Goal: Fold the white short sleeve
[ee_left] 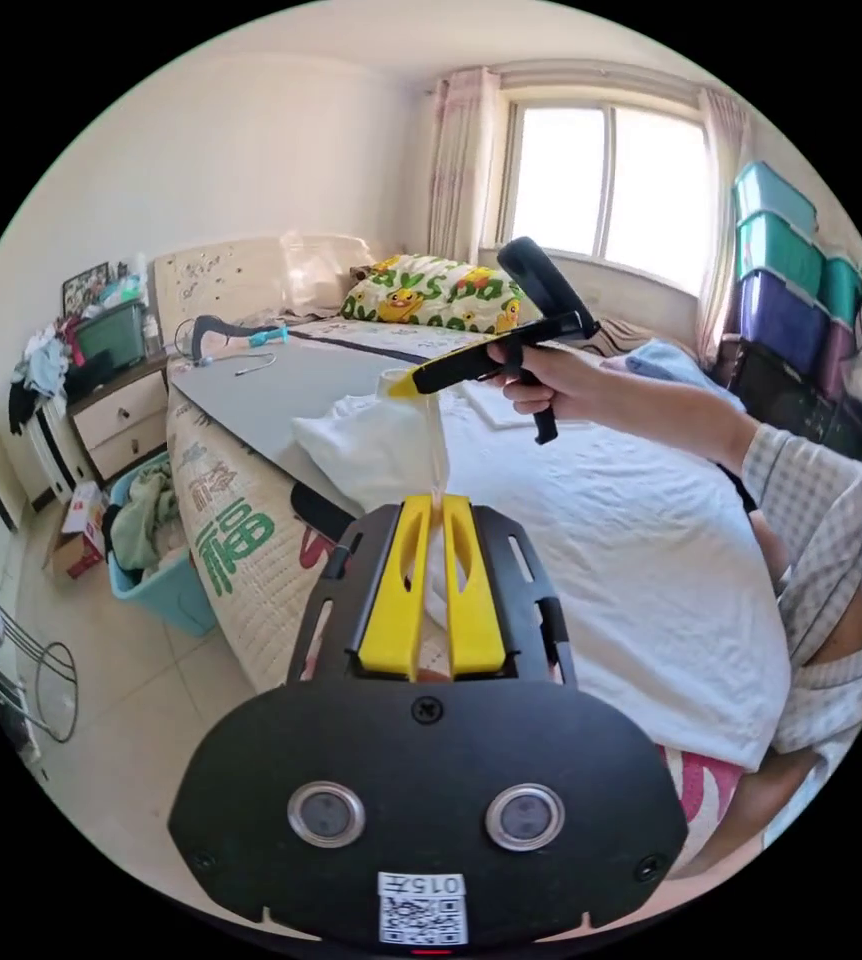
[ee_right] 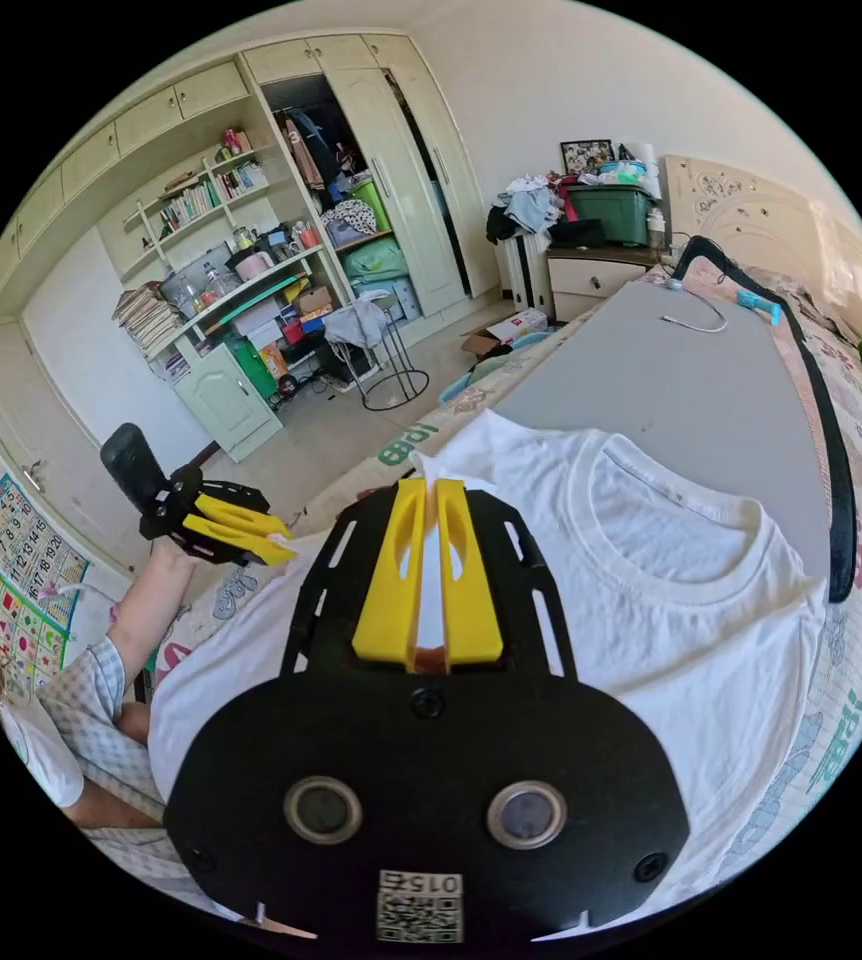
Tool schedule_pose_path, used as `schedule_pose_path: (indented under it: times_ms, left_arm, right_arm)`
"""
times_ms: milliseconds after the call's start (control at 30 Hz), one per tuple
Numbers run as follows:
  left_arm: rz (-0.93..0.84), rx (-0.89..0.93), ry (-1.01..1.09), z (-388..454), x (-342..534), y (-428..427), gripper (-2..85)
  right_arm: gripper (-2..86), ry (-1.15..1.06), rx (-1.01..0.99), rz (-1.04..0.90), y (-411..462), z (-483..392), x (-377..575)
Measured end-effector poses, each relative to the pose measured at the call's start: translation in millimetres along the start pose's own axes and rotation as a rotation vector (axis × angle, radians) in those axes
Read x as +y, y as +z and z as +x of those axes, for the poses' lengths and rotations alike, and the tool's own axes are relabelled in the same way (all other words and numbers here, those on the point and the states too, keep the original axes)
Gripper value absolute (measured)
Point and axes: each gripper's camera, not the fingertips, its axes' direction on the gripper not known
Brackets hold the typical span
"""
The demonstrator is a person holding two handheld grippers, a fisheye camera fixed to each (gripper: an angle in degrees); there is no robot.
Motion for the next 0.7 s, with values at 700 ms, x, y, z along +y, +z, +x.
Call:
schedule_pose_path:
  times_ms: [700]
  left_arm:
    - [-0.119,-0.173,0.278,84.8,-33.9,-3.8,2.1]
  right_arm:
    - [2.7,-0.064,0.056,-0.195,-56.0,27.2,38.1]
